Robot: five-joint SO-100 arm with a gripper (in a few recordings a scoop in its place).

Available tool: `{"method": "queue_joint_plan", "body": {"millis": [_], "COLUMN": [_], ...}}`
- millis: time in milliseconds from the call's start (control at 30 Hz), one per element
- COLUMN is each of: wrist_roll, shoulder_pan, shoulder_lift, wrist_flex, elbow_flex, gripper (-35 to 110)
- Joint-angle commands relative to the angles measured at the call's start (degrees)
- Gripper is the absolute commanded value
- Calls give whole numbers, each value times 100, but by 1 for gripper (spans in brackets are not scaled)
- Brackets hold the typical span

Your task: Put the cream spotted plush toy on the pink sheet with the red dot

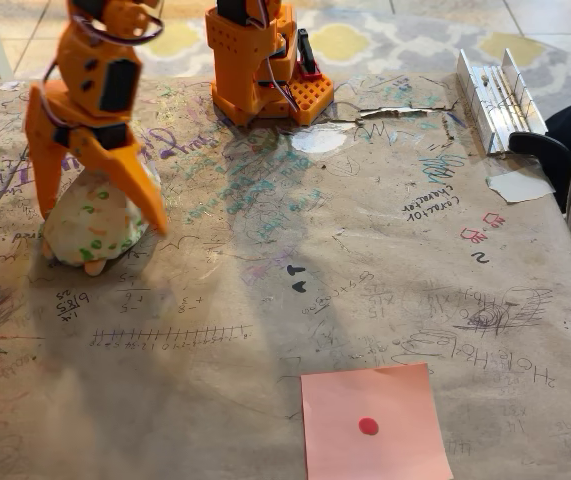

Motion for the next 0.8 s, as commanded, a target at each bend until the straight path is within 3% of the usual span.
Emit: {"method": "queue_joint_plan", "body": {"millis": [0,500,767], "wrist_roll": [88,-404,325], "shoulder_pan": [-79,-334,-404], "shoulder_lift": [984,773,1028], "wrist_flex": [-940,-756,-1345], "elbow_flex": [1292,1090,1424], "gripper": [39,36,38]}}
